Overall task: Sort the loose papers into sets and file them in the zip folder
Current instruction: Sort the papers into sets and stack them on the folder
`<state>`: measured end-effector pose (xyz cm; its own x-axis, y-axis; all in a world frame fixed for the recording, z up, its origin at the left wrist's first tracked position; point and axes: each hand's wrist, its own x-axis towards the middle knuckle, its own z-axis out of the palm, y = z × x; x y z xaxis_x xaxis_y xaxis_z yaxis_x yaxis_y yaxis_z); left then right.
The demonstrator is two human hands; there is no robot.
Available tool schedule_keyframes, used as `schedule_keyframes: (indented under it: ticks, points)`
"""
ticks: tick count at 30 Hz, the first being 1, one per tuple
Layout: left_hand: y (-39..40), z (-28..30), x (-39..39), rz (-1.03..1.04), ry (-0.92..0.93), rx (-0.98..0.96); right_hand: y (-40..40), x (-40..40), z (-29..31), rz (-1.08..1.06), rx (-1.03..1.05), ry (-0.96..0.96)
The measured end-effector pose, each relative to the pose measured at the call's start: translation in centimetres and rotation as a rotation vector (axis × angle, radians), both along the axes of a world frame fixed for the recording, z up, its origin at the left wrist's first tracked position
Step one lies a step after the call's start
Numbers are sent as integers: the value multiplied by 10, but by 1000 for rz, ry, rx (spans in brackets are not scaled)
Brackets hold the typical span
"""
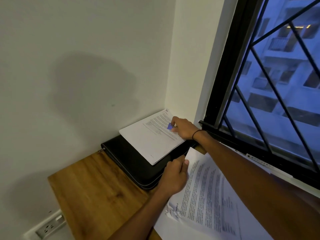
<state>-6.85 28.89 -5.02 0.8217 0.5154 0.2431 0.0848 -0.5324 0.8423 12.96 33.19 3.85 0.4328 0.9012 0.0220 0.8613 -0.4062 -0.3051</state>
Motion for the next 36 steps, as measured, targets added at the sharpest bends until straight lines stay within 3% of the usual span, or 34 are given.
schedule_keyframes:
  ticks: [5,14,31,36]
  points:
    - [0,0,3,7,20,11,-62,10,29,123,-14,97]
    - [-2,2,2,22,12,69,-149,-10,65,218,-96,105]
    - [-2,6,-1,-45,-21,78,-170,-33,57,187,-40,-176]
    - [-1,9,-1,-65,-7,68,-169,-30,54,147,-80,-44]
